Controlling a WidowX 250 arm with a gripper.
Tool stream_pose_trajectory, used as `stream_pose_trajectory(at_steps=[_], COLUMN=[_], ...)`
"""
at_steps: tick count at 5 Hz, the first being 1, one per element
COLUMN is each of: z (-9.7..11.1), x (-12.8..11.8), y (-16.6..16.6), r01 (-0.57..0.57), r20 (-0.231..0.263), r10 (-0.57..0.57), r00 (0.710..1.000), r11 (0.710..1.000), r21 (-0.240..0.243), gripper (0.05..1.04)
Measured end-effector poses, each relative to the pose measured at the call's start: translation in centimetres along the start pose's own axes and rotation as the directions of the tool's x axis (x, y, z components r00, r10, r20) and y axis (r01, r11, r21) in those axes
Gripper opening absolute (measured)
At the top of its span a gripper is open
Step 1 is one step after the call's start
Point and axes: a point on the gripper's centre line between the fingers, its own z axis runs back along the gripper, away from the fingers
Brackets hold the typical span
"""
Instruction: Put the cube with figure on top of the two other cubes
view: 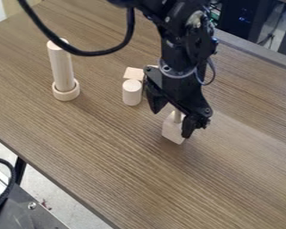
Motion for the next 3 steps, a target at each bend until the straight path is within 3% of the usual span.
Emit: stream_pose_trajectory(at_steps=[2, 3], z=[-1.68, -2.03], x=[-0.08, -0.50], y=[0.05, 0.22], r01=[-0.019, -0.043], r20=[-0.012, -0.009], r10=[0.019, 0.043], r00=[1.000, 0.999], r11=[1.000, 0.999], r21=[0.009, 0.015], gripper=[0.968, 0.672])
